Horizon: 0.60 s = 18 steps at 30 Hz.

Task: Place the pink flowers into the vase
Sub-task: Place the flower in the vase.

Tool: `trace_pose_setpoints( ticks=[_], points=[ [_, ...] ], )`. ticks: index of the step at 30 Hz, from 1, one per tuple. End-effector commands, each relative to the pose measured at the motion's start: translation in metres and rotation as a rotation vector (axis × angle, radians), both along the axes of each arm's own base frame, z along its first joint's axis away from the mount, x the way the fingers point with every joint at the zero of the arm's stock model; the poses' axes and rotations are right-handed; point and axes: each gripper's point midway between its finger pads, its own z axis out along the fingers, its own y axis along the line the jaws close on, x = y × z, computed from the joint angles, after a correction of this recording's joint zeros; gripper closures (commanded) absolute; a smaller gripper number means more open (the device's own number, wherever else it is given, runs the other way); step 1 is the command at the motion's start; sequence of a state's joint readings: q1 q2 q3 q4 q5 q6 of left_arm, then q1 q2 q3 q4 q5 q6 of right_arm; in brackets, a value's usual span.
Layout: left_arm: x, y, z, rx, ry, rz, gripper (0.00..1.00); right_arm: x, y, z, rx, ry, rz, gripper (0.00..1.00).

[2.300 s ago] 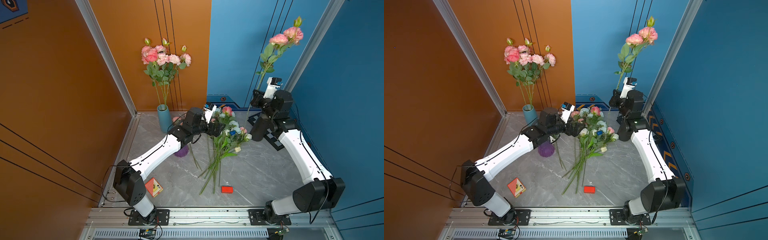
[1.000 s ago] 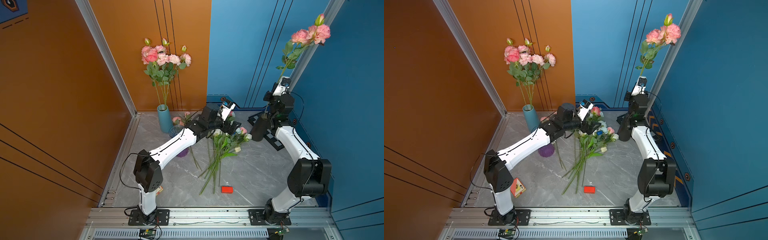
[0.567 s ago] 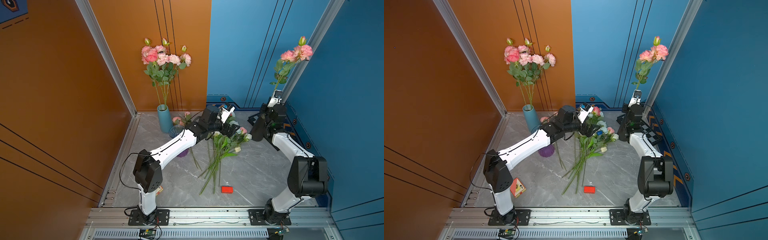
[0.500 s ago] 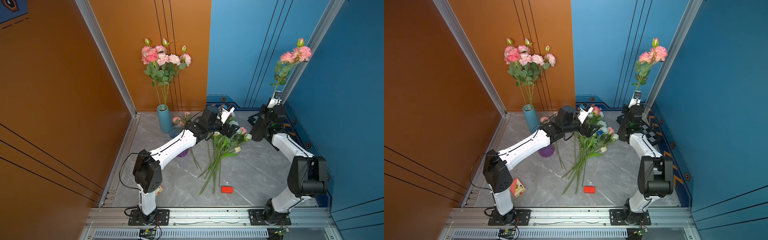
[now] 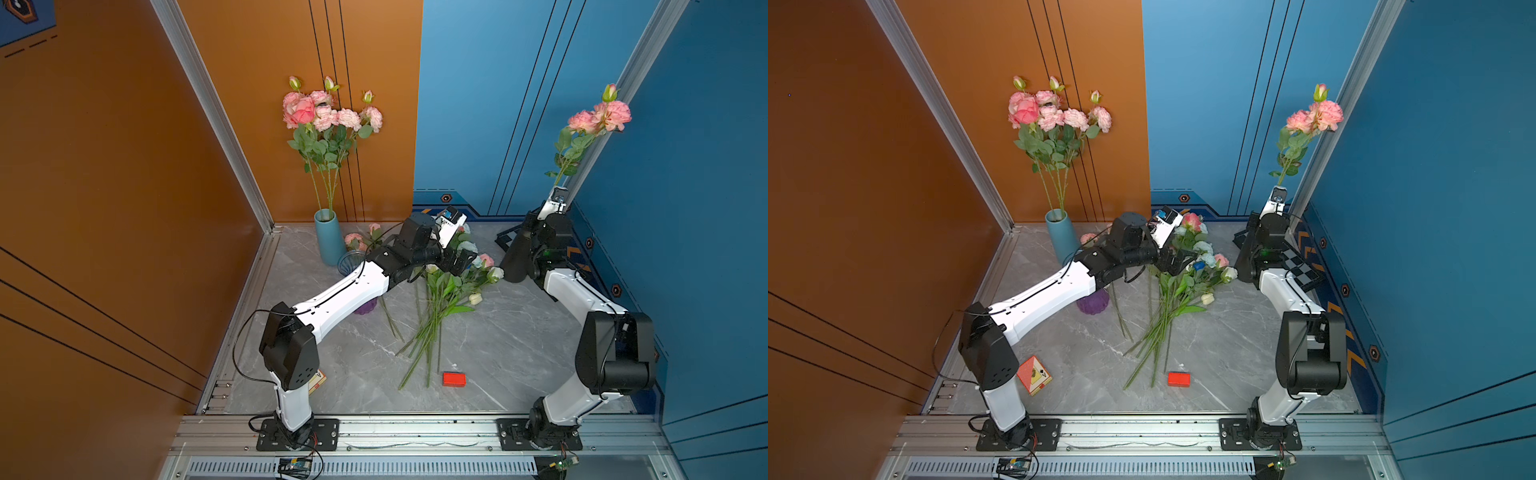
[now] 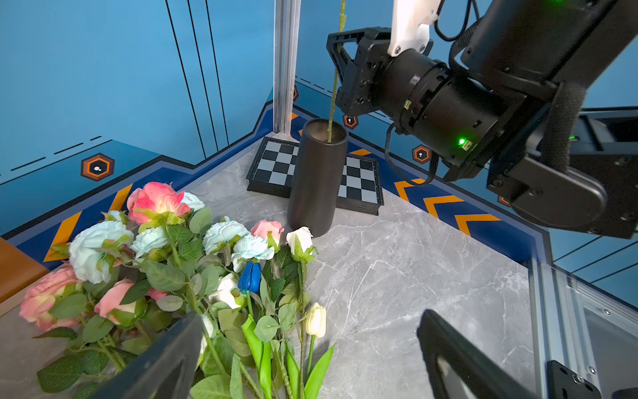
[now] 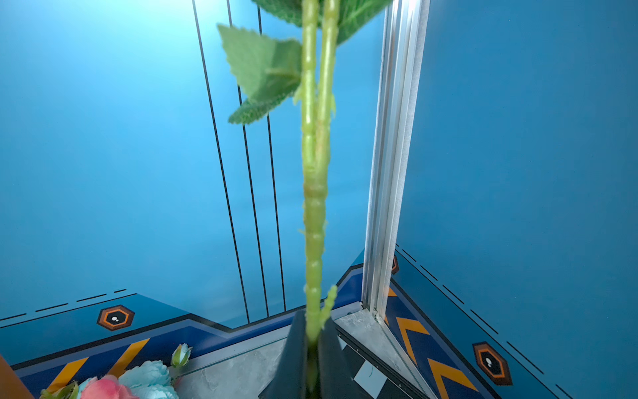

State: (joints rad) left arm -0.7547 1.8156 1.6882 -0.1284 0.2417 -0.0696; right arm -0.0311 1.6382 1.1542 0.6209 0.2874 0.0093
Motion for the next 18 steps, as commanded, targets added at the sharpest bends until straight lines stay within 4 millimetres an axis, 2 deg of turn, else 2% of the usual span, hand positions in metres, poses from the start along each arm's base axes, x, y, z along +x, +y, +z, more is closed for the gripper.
trace_pose_setpoints(
  ticks=[1, 15, 18],
  points=[
    [-0.003, 0.01, 0.011, -0.001, -0.012, 0.039, 0.01, -0.005, -0.011, -0.008, 0.031, 0.022, -0.04, 0.97],
    [-0.01, 0.03, 0.011, 0.008, -0.004, 0.097, 0.01, -0.011, -0.016, -0.009, 0.077, 0.028, -0.039, 0.9],
    [-0.011, 0.033, 0.01, 0.011, -0.004, 0.104, 0.01, -0.01, -0.016, -0.008, 0.081, 0.025, -0.036, 0.84]
  ],
)
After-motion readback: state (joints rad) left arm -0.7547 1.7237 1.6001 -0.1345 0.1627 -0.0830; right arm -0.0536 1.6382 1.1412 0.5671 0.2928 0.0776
